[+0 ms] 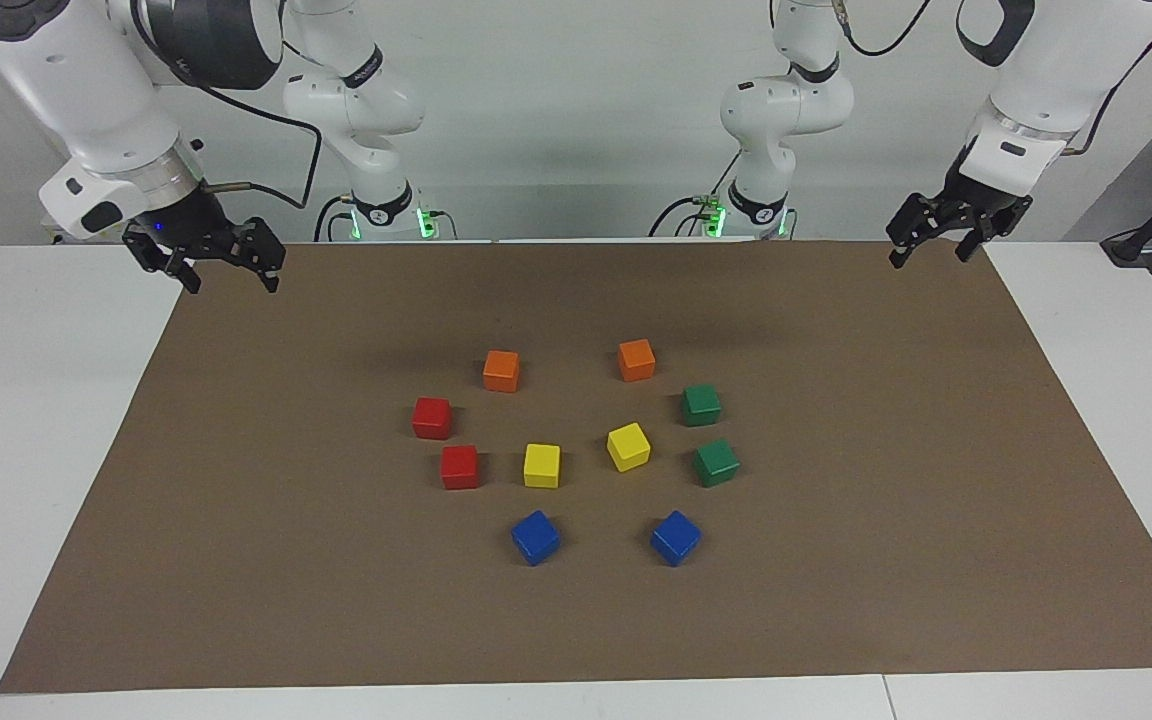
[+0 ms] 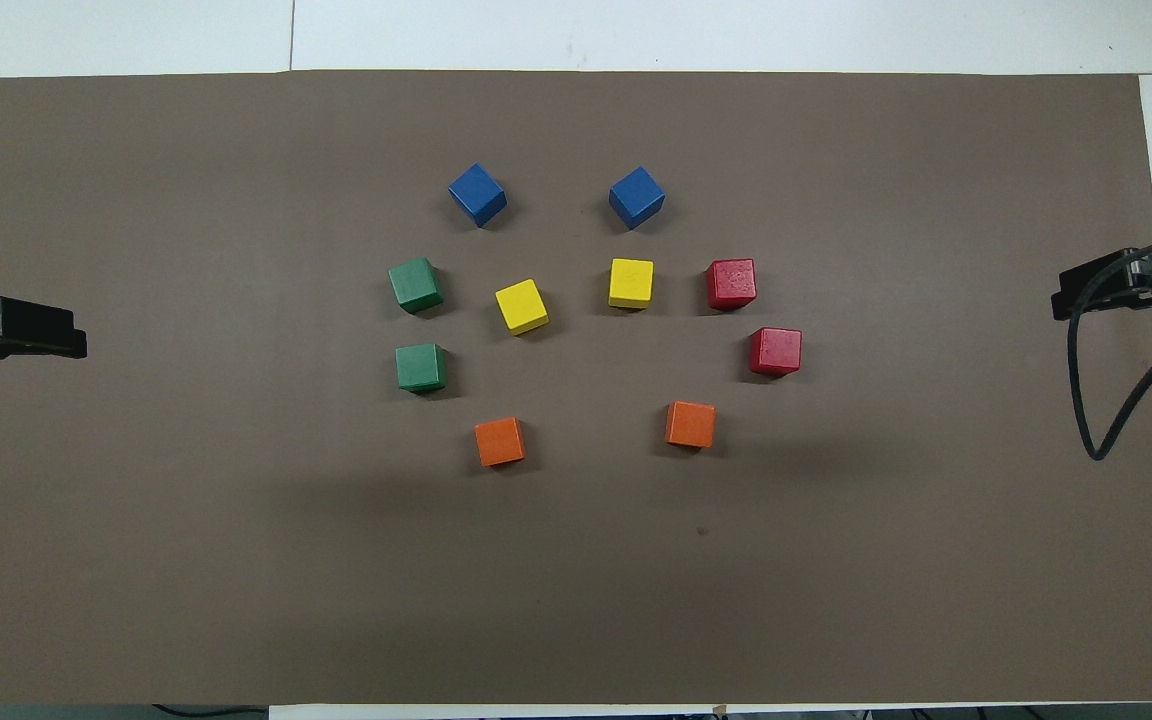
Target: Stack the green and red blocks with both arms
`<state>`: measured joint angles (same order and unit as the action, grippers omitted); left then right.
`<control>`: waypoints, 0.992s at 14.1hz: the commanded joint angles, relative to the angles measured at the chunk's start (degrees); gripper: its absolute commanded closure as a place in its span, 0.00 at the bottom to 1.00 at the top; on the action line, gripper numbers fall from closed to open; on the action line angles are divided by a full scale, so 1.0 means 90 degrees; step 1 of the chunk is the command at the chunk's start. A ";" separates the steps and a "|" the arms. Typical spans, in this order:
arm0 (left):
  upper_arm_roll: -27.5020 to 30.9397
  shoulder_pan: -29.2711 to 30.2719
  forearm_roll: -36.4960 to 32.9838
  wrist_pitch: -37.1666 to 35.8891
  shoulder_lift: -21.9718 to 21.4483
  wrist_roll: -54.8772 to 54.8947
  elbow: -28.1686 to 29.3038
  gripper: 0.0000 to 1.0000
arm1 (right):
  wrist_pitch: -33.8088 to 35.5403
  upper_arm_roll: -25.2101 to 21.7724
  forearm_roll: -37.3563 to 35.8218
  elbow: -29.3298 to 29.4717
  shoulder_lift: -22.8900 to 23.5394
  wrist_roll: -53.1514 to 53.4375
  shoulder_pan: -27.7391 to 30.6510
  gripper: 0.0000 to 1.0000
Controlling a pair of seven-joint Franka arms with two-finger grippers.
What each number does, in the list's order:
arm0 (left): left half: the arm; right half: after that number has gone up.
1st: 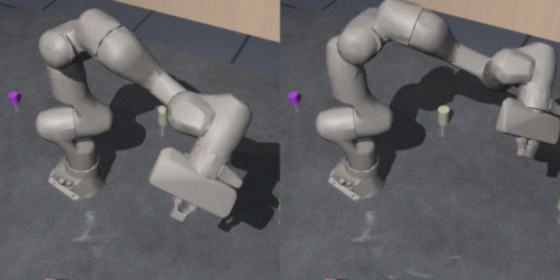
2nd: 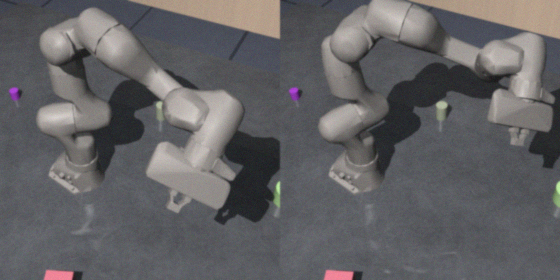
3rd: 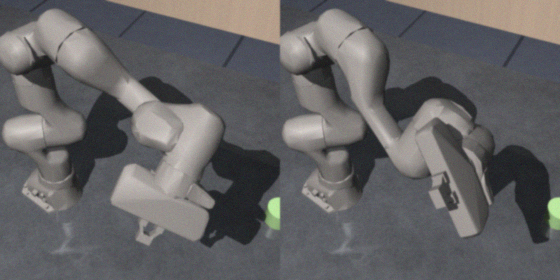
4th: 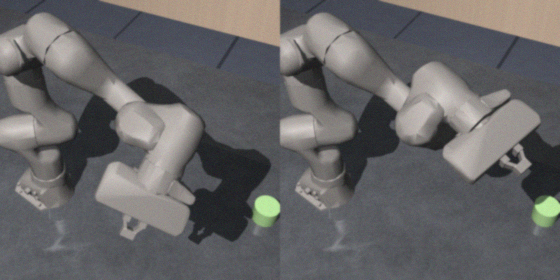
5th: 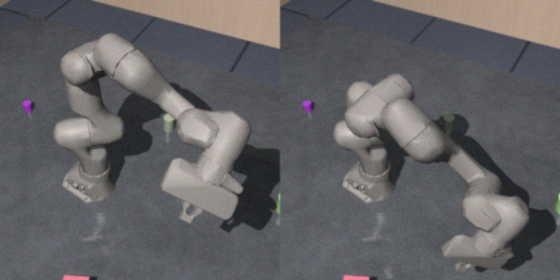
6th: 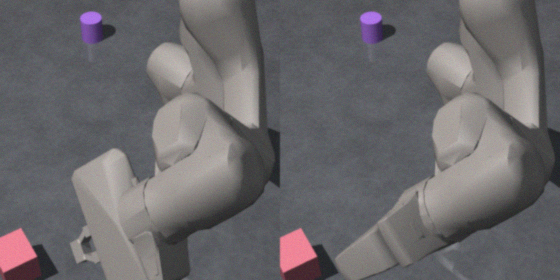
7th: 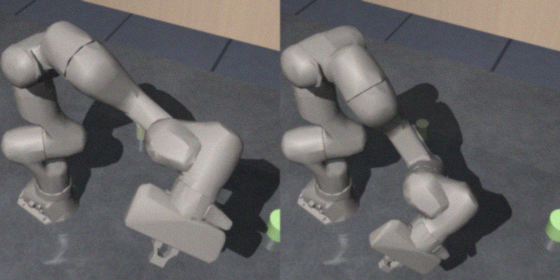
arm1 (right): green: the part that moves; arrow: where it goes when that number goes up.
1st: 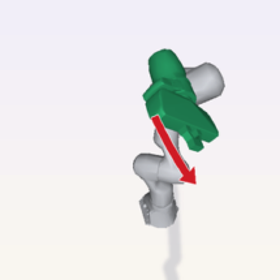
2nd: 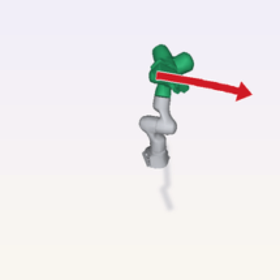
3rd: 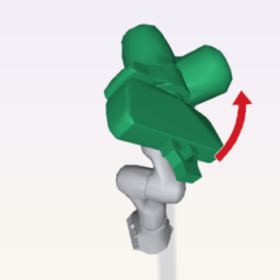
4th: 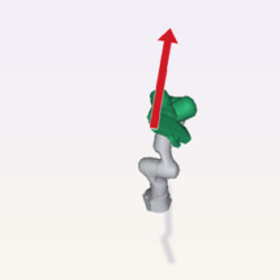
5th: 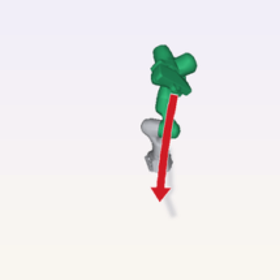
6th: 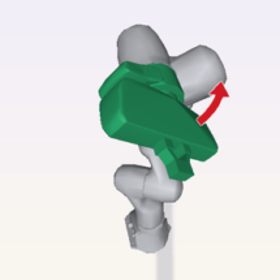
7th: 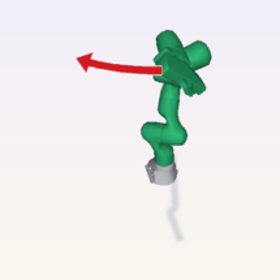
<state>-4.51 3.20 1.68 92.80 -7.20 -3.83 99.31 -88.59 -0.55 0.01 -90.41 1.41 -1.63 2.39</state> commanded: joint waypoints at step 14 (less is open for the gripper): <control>-0.0016 -0.1163 0.0087 0.0740 -0.0157 -0.0753 0.0731 0.00 | -0.2283 0.0334 0.0136 -0.1605 -0.0061 0.1489 -0.0910 0.00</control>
<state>-5.19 -1.76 2.02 94.30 -7.35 -5.75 100.83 -104.93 2.51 1.01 -101.16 0.68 10.96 -5.66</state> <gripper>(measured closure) 0.000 0.000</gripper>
